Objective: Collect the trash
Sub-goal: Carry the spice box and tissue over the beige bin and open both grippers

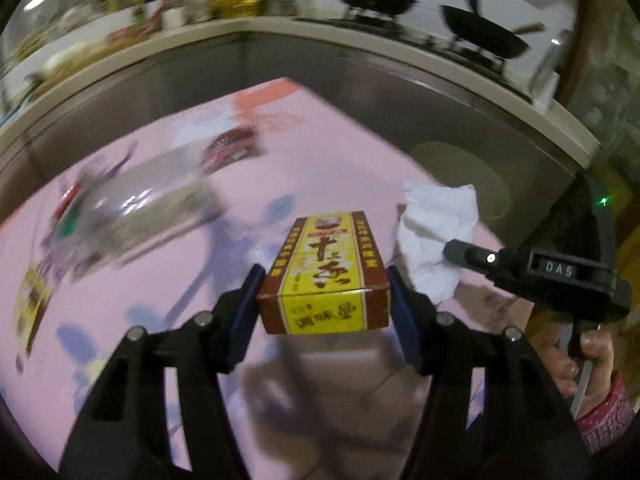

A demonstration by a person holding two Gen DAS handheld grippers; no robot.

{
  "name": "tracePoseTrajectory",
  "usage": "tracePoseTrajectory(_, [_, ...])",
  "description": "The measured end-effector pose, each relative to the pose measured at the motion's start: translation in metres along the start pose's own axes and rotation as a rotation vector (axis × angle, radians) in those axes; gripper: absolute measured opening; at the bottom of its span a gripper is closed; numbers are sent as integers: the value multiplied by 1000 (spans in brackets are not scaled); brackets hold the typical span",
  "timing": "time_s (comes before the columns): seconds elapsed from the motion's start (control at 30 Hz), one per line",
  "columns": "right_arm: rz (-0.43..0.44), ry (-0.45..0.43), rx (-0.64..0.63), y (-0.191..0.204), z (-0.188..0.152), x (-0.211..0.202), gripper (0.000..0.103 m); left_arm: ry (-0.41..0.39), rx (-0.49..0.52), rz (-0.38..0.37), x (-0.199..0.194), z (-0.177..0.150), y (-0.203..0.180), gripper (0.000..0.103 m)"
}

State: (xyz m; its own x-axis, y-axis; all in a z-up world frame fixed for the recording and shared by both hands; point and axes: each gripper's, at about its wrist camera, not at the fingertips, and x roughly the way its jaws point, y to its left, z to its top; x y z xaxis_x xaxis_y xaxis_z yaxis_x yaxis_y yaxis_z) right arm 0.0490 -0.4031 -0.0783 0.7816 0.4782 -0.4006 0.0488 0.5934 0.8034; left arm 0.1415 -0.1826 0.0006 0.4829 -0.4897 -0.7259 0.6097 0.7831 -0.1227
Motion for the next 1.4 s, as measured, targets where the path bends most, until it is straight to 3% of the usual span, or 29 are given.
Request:
tracePoseTrajectory(0.4, [-86, -234, 71, -61, 64, -67, 5, -33, 201, -137, 82, 92, -119, 58])
tracePoseTrajectory(0.77, [-284, -251, 125, -117, 122, -63, 7, 34, 278, -149, 182, 136, -182, 59])
tracePoseTrajectory(0.83, [-295, -244, 129, -122, 124, -59, 11, 58, 289, -132, 195, 136, -188, 59])
tracePoseTrajectory(0.87, [-298, -237, 132, -125, 125, -56, 20, 77, 296, -120, 203, 137, -192, 59])
tracePoseTrajectory(0.9, [-299, -235, 135, -130, 124, -59, 39, 91, 301, -110, 208, 138, -193, 60])
tracePoseTrajectory(1.0, [-313, -270, 155, -137, 119, -63, 52, 100, 268, -104, 212, 141, -190, 68])
tracePoseTrajectory(1.27, [-281, -388, 158, -130, 103, -96, 52, 36, 171, -156, 169, 150, -176, 69])
tracePoseTrajectory(1.4, [-234, -387, 147, -114, 94, -99, 52, 15, 140, -171, 145, 141, -169, 69])
